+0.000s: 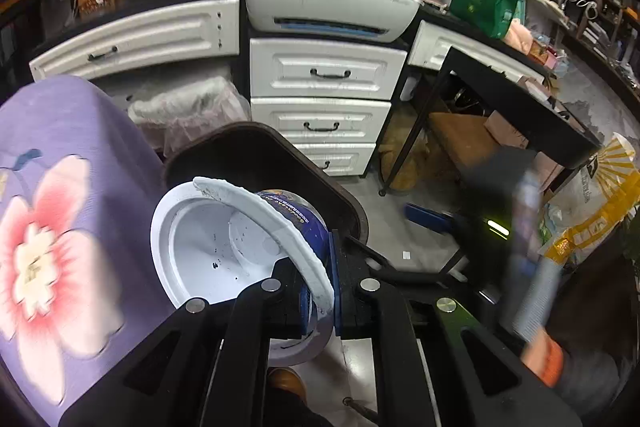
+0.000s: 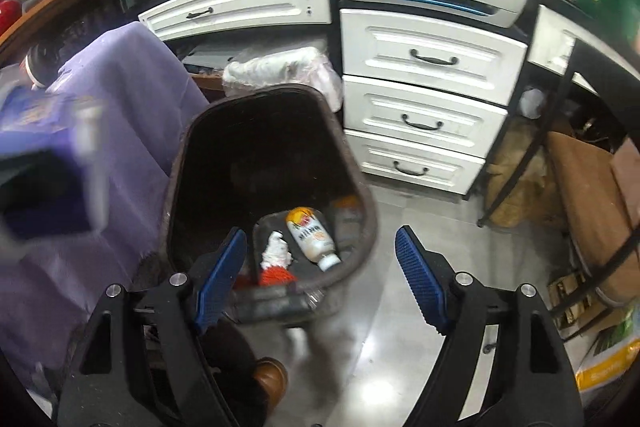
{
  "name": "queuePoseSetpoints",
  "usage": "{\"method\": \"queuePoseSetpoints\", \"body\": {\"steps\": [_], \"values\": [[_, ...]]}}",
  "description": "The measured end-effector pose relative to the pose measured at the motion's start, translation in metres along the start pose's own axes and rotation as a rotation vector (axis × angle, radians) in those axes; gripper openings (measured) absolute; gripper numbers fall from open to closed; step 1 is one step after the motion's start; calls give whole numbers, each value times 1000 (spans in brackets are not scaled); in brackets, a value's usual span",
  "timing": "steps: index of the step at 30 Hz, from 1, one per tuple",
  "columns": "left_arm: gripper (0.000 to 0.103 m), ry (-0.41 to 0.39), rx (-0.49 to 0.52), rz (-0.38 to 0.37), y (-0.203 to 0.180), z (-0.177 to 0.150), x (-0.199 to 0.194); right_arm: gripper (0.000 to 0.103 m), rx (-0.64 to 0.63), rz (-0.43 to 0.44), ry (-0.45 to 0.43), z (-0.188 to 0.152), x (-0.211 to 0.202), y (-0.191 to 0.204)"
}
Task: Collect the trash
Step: 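Lower the yogurt cup into the bin and open the left tool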
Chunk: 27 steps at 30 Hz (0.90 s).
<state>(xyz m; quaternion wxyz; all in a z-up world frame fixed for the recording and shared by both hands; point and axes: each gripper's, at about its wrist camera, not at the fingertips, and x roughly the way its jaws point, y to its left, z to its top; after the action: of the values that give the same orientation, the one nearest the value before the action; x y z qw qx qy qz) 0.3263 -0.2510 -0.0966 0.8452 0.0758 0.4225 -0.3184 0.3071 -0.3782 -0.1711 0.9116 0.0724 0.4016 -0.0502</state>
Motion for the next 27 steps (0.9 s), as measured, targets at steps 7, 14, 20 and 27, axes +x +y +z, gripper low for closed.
{"method": "queuePoseSetpoints", "body": {"steps": [7,14,20,27], "values": [[9,82,-44,19,1,12,54,77,-5,-54,-28,-21,-32,-21],[9,140,-63,65,7,16,101,77,-23,-53,-54,-29,-50,-25],[22,179,-108,97,17,15,120,77,-4,-54,-51,-32,-50,-27],[69,125,-154,99,16,23,104,77,-4,-82,-73,-35,-56,-29]]}}
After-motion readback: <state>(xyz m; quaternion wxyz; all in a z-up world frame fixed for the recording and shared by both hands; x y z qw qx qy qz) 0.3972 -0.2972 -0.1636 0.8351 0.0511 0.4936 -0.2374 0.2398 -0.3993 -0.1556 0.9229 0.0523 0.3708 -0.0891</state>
